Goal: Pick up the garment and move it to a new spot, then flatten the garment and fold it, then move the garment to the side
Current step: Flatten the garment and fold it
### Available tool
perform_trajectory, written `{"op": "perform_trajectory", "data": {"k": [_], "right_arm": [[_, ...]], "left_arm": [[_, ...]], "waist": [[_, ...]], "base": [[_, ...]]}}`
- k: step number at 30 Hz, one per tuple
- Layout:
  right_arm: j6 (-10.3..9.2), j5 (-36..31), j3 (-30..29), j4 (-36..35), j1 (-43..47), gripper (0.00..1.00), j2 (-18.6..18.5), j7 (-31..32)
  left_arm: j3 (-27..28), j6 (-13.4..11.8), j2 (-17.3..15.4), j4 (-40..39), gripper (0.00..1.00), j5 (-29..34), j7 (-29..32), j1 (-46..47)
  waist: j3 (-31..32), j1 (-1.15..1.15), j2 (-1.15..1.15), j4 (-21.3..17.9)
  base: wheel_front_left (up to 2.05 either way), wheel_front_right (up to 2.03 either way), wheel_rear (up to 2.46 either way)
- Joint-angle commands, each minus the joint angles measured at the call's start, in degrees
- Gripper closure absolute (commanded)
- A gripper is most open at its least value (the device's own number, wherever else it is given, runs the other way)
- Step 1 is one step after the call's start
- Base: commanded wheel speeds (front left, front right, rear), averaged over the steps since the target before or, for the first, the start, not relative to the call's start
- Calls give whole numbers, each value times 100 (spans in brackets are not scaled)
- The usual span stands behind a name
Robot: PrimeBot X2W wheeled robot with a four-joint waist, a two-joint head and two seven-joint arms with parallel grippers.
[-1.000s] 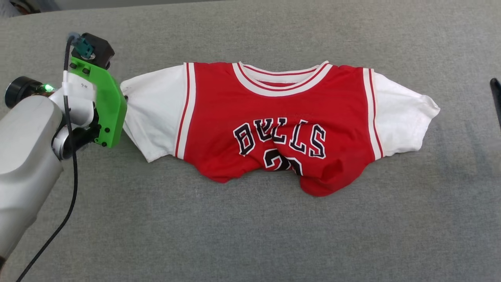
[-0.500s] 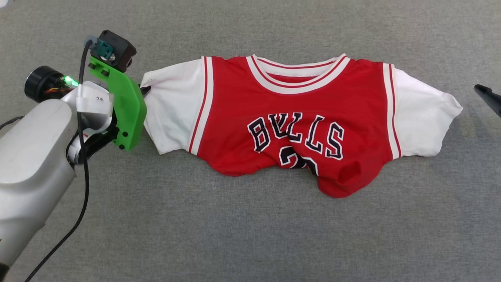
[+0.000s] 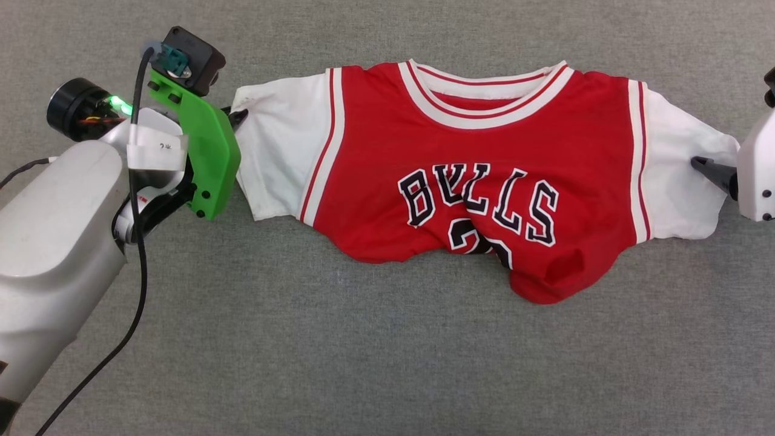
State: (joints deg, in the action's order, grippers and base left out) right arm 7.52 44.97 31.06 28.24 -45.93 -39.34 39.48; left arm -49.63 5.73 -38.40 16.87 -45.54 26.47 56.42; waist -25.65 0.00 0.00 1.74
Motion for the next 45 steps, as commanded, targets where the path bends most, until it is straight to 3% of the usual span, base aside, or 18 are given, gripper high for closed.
{"op": "perform_trajectory", "data": {"k": [1, 5, 6, 7, 8, 17, 27, 35, 45], "right_arm": [[-3, -8, 157, 158, 10, 0, 101, -31], [-3, 187, 414, 520, 104, 0, 280, -135], [-3, 204, 493, 555, 91, 46, 278, -208], [-3, 229, 526, 583, 75, 82, 279, -296], [-3, 270, 557, 609, 44, 100, 273, -428], [-3, 486, 607, 308, -147, 100, -27, -2031], [-3, 509, 332, -481, -73, 100, -541, -3353], [-3, 324, -419, -1104, -118, 100, -634, -3730], [-3, -330, -1431, -1811, -413, 100, -397, -3393]], "left_arm": [[16, -43, -5, 0, 100, 19, -40, 77], [17, -42, 11, 44, 100, 3, -87, 73], [13, -38, 19, 64, 100, -3, -98, 70], [9, -34, 24, 84, 100, -9, -108, 66], [3, -27, 30, 115, 100, -19, -123, 57], [74, 21, -29, 87, 100, 99, -829, -10], [352, -314, -337, -711, 100, 491, -1923, -191], [645, -619, -445, -1471, 100, 689, -2261, 70], [889, -709, -314, -1787, 100, 803, -2194, 840]], "waist": [[-34, 0, 0, 1], [-47, 0, 0, -3], [-40, 0, 0, -7], [-27, 0, 0, -13], [2, 0, 0, -24], [592, 0, 0, -115], [1288, 0, 0, -193], [1610, 0, 0, -276], [1544, 0, 0, -329]], "base": [[0, 0, 0], [0, 0, 0], [0, 0, 0], [0, 0, 0], [0, 0, 0], [0, 0, 0], [0, 0, 0], [0, 0, 0], [0, 0, 0]]}}
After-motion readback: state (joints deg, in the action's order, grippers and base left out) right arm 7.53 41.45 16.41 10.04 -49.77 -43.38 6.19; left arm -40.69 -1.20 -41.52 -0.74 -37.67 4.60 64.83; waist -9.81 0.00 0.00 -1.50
